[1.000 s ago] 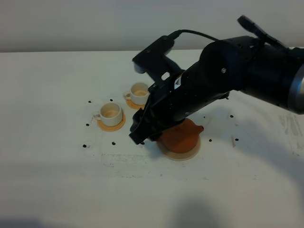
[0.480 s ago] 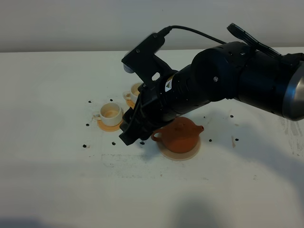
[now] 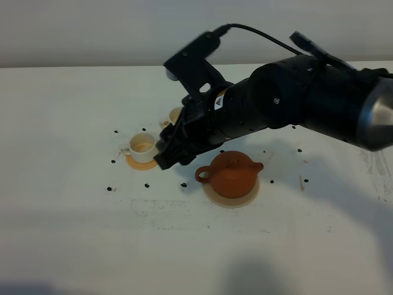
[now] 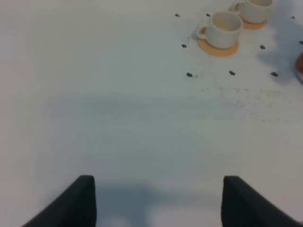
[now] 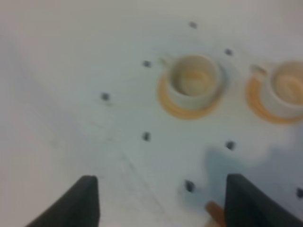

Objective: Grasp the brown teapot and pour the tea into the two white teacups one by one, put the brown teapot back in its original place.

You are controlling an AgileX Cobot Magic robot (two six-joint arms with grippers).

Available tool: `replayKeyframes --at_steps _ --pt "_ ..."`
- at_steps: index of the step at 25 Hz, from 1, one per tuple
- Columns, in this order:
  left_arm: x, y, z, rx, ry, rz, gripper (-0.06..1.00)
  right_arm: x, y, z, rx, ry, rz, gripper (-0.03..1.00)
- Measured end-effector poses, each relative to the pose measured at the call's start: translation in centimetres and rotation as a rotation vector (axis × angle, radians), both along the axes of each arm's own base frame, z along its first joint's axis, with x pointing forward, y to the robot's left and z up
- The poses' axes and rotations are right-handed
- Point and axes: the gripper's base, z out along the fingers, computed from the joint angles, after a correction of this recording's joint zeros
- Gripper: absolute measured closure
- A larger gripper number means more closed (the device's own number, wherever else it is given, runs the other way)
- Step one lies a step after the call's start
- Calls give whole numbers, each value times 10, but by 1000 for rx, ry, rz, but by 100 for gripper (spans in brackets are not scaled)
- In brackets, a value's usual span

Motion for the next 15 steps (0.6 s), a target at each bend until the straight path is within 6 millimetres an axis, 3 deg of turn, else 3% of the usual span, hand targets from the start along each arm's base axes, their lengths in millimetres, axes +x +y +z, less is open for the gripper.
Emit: replayKeyframes --at_steps 3,8,15 --pt "0 0 0 0 0 0 41 13 8 -13 -43 40 -52 42" --pt "0 2 0 11 2 17 41 32 24 -18 -110 82 -117 42" --pt "0 10 -1 56 9 102 41 23 33 -19 -160 107 -114 42"
